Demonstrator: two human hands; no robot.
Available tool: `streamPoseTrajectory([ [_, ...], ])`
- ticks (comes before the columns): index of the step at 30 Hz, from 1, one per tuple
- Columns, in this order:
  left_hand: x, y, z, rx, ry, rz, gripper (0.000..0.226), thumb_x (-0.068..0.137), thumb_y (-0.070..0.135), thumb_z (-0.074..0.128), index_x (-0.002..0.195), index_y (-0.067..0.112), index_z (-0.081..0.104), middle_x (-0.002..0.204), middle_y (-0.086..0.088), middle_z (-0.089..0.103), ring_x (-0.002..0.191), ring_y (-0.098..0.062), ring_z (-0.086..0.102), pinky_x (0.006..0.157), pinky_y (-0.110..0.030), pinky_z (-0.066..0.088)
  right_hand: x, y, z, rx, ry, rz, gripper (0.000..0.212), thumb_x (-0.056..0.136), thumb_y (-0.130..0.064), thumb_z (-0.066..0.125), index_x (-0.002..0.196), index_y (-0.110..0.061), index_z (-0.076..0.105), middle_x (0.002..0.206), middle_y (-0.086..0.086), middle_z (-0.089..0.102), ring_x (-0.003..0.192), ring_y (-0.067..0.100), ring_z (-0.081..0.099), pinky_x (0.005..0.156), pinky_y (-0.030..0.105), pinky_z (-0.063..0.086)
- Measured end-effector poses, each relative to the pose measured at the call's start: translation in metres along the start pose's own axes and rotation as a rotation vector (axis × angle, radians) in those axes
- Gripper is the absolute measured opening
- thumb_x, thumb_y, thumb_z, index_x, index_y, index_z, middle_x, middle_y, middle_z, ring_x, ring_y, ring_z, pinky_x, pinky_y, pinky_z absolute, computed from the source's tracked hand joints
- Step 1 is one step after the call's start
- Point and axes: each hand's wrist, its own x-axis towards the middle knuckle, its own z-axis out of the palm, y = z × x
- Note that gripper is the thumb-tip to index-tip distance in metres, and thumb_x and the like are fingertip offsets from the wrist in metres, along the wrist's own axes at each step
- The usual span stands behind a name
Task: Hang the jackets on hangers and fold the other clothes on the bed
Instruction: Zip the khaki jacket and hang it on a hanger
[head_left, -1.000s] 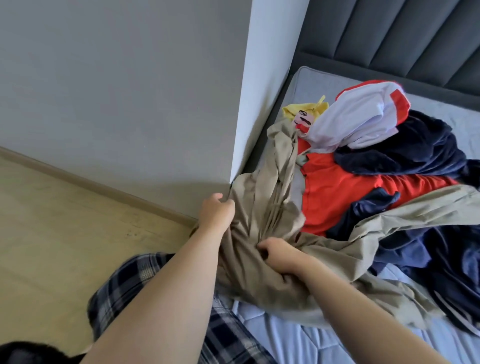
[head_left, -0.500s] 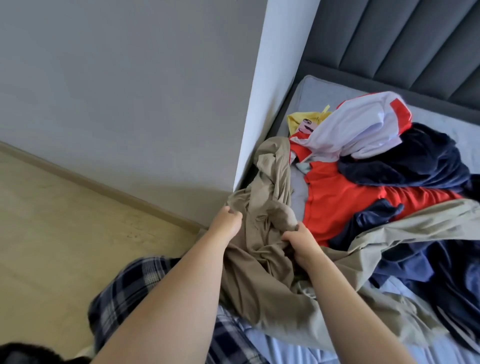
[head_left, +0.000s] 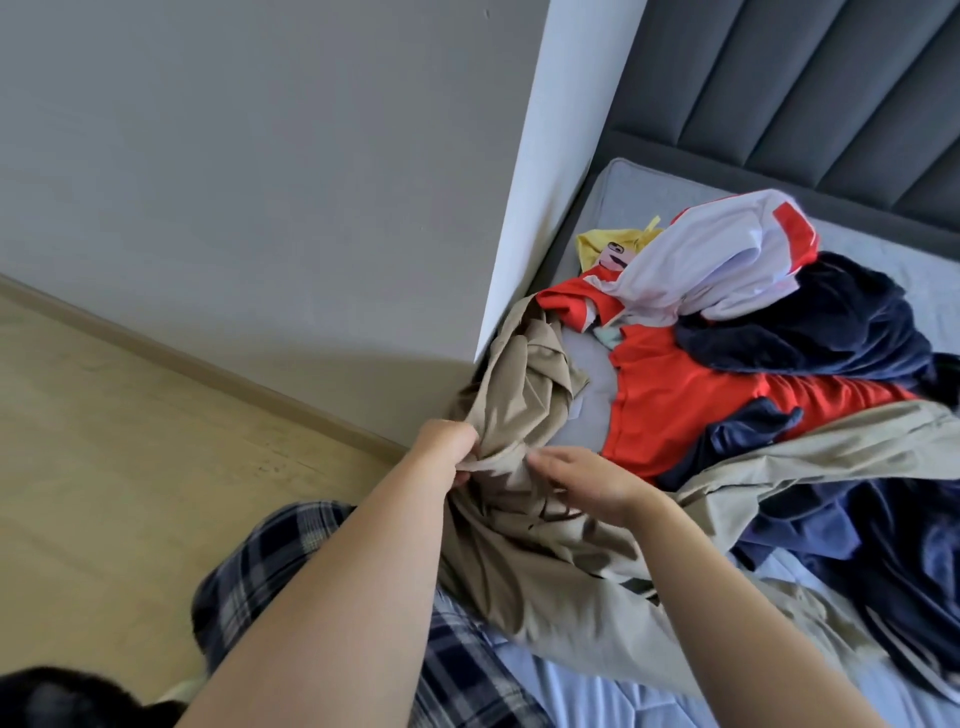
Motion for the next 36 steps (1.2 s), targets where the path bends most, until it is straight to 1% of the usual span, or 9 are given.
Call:
streamPoseTrajectory([
  [4, -0.011, 0.011, 0.003, -0.273, -0.034, 0.004, 0.020, 0.085, -0.008, 0.037, 0.070, 0.003, 0.046, 0.067, -0.010, 0.042, 0.062, -0.022, 0.043, 0.052, -0.029, 0.039, 0.034, 0.007, -0.007, 0.163, 0.577, 0.086, 0.041, 0.096, -0.036, 0.050, 0.126, -0.008, 0.052, 0.115, 0.012, 0.063, 0.095, 0.020, 0.056, 0.086, 0.036, 0.049],
  [7, -0.019, 0.010, 0.003, -0.413, -0.166, 0.032, 0.027, 0.085, -0.007, 0.027, 0.065, 0.003, 0.042, 0.064, -0.010, 0.044, 0.058, -0.024, 0.046, 0.049, -0.026, 0.041, 0.049, 0.001, -0.008, 0.656, 0.514, 0.230, 0.030, 0.092, -0.036, 0.058, 0.093, -0.007, 0.056, 0.075, 0.006, 0.060, 0.070, 0.021, 0.055, 0.056, 0.028, 0.049],
  [10, -0.021, 0.008, -0.003, -0.491, -0.227, 0.040, 0.027, 0.083, 0.000, 0.030, 0.065, -0.002, 0.050, 0.067, -0.013, 0.055, 0.063, -0.028, 0.054, 0.060, -0.028, 0.044, 0.057, -0.008, -0.012, 0.965, 0.408, 0.254, 0.026, 0.093, -0.028, 0.059, 0.108, -0.007, 0.056, 0.087, 0.009, 0.059, 0.076, 0.022, 0.057, 0.064, 0.033, 0.051],
  [16, -0.002, 0.008, -0.009, -0.437, 0.043, 0.058, 0.016, 0.089, 0.015, 0.056, 0.084, 0.001, 0.060, 0.073, -0.011, 0.061, 0.066, -0.026, 0.053, 0.063, -0.029, 0.042, 0.054, -0.032, -0.017, 0.967, 0.376, 0.260, 0.030, 0.094, -0.013, 0.058, 0.123, -0.006, 0.056, 0.121, 0.014, 0.061, 0.114, 0.029, 0.058, 0.095, 0.043, 0.046],
  [21, 0.004, 0.005, -0.035, -0.571, 0.641, 0.221, 0.013, 0.089, 0.006, 0.056, 0.095, 0.011, 0.066, 0.093, -0.007, 0.065, 0.071, -0.021, 0.056, 0.067, -0.027, 0.045, 0.027, -0.062, -0.040, 0.998, 0.486, 0.062, 0.021, 0.089, -0.026, 0.066, 0.084, -0.006, 0.062, 0.077, 0.013, 0.071, 0.066, 0.023, 0.069, 0.081, 0.041, 0.055],
  [27, 0.008, 0.007, -0.048, -0.591, 0.551, 0.097, 0.032, 0.095, 0.010, 0.045, 0.124, 0.001, 0.055, 0.124, -0.016, 0.059, 0.113, -0.032, 0.058, 0.087, -0.036, 0.048, -0.009, -0.079, -0.123, 1.075, 0.856, -0.121, 0.026, 0.083, -0.025, 0.069, 0.105, -0.012, 0.069, 0.096, 0.006, 0.073, 0.087, 0.024, 0.071, 0.070, 0.034, 0.058],
  [30, 0.009, 0.011, -0.041, -0.556, 0.355, 0.004, 0.036, 0.094, 0.006, 0.051, 0.128, -0.003, 0.048, 0.123, -0.019, 0.057, 0.111, -0.033, 0.057, 0.089, -0.038, 0.049, -0.008, -0.060, -0.140, 0.158, 1.058, 0.057, 0.028, 0.088, -0.017, 0.060, 0.115, -0.011, 0.065, 0.108, 0.013, 0.069, 0.103, 0.029, 0.066, 0.066, 0.027, 0.053],
  [32, 0.003, 0.012, -0.031, -0.408, 0.210, -0.026, 0.030, 0.093, 0.004, 0.053, 0.122, -0.005, 0.051, 0.104, -0.019, 0.059, 0.092, -0.032, 0.058, 0.074, -0.039, 0.051, -0.001, -0.032, -0.132, -0.631, 0.810, 0.255, 0.032, 0.091, -0.015, 0.051, 0.119, -0.003, 0.062, 0.116, 0.023, 0.064, 0.109, 0.034, 0.062, 0.083, 0.036, 0.050],
  [36, 0.002, 0.004, -0.017, 0.072, 0.223, 0.082, 0.035, 0.092, 0.008, 0.050, 0.126, 0.007, 0.051, 0.127, -0.019, 0.053, 0.112, -0.034, 0.055, 0.088, -0.039, 0.051, 0.006, 0.014, -0.092, -1.134, 0.653, 0.372, 0.055, 0.085, -0.015, 0.050, 0.138, -0.007, 0.036, 0.138, 0.015, 0.042, 0.126, 0.034, 0.042, 0.102, 0.043, 0.038],
])
